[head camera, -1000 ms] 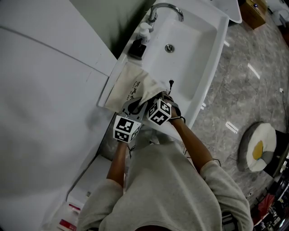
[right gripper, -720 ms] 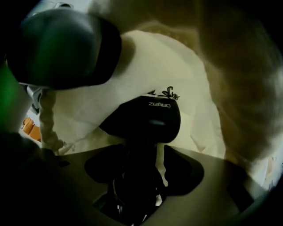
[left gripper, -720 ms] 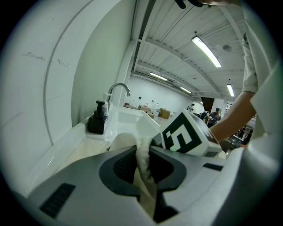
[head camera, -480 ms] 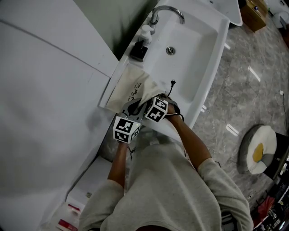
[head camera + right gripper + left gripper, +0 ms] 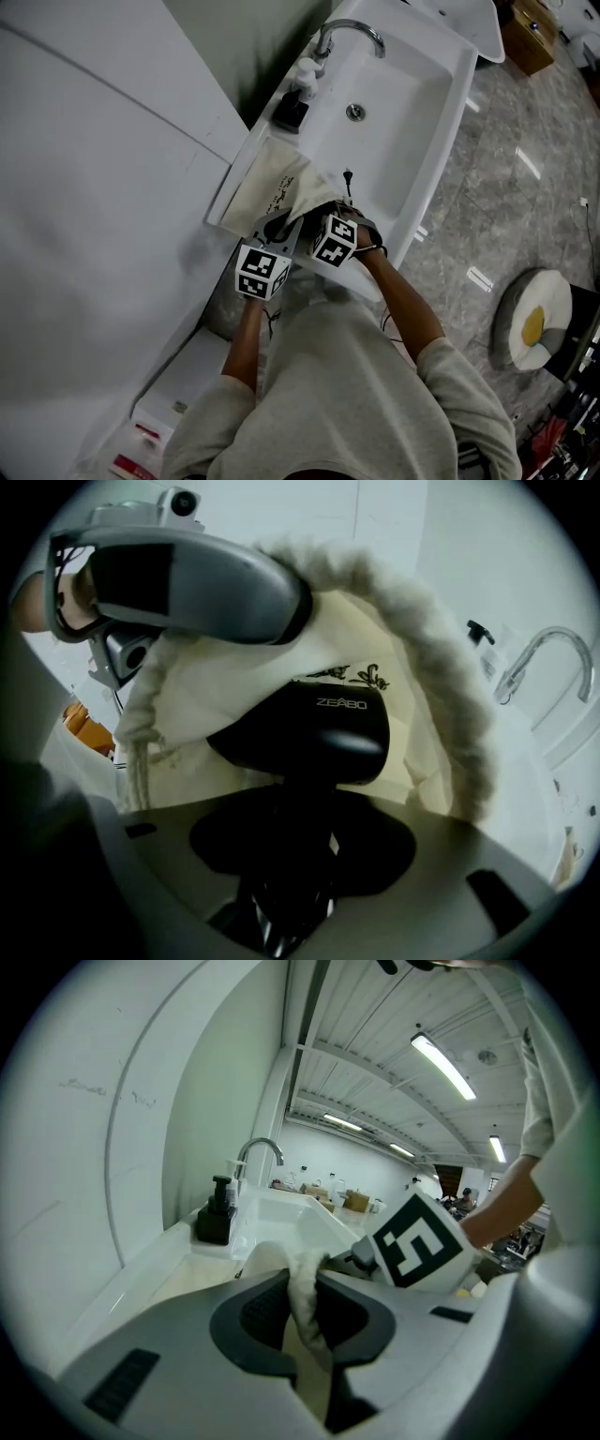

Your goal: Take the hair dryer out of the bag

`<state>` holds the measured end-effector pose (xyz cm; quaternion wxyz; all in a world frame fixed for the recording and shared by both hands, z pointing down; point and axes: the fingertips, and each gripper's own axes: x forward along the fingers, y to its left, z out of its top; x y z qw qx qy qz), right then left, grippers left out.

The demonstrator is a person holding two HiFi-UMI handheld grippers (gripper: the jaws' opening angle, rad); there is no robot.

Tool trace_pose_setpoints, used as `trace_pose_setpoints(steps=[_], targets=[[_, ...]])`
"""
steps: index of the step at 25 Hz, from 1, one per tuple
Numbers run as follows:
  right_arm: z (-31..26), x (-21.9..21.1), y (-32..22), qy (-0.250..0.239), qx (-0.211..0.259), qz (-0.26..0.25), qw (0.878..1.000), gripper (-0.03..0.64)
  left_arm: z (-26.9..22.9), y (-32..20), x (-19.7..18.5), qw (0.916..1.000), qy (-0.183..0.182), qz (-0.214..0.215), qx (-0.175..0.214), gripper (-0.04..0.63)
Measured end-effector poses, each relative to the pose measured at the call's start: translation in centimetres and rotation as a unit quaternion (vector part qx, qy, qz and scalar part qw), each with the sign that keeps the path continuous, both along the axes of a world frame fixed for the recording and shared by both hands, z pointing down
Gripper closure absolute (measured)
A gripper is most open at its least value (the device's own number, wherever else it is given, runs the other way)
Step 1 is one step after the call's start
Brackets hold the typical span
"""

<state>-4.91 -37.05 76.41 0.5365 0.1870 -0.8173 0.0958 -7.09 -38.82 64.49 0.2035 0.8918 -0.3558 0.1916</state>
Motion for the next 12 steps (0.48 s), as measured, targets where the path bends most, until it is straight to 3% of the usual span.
trace_pose_setpoints(steps=[12], targets=[[-2.0, 4.6, 2.3, -0.033, 0.014, 0.024, 0.999, 0.422, 0.4, -0.4, 0.1, 0.9999, -0.008, -0.008, -0.003, 0.549]])
